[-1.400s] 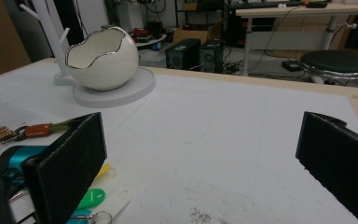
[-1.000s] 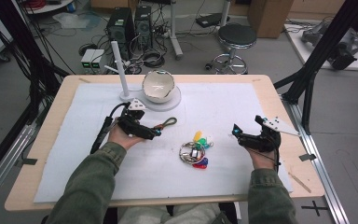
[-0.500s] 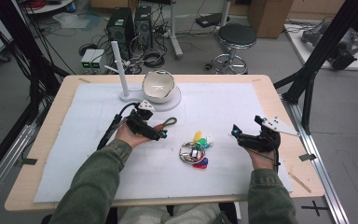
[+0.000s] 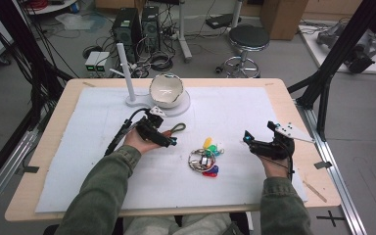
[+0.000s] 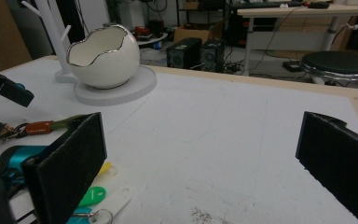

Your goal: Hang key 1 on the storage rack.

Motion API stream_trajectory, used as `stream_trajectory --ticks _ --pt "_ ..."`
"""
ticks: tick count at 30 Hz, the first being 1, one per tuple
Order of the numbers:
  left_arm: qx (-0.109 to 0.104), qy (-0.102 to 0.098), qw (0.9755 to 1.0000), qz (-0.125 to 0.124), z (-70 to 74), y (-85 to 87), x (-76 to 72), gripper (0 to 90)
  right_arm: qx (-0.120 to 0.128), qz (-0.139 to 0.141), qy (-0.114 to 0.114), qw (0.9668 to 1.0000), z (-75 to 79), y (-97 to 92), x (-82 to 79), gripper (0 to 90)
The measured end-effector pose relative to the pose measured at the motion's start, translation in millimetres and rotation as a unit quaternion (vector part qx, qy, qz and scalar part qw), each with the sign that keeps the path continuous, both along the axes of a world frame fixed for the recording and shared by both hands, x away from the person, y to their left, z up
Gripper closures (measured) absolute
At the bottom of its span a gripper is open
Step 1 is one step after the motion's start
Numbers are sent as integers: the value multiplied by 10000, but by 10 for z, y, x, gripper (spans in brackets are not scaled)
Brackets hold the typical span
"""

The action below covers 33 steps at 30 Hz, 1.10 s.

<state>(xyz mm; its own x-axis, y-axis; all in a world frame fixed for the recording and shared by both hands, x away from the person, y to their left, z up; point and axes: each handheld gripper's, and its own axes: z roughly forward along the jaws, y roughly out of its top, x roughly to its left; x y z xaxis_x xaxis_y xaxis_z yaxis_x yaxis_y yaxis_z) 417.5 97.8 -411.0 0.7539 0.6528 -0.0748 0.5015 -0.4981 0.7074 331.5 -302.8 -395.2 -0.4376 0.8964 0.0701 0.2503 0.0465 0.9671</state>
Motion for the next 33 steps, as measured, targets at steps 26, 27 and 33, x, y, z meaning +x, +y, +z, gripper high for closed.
stream_trajectory --ticks 26,27,33 --pt "580 108 9982 96 -188 -57 121 413 0 9 -14 10000 -5 -7 18 5" --pt "556 117 9983 90 -189 -51 124 432 9 6 -16 10000 -5 -7 17 5" --pt "554 27 9984 136 -181 16 155 627 27 14 -5 10000 -3 -9 12 5"
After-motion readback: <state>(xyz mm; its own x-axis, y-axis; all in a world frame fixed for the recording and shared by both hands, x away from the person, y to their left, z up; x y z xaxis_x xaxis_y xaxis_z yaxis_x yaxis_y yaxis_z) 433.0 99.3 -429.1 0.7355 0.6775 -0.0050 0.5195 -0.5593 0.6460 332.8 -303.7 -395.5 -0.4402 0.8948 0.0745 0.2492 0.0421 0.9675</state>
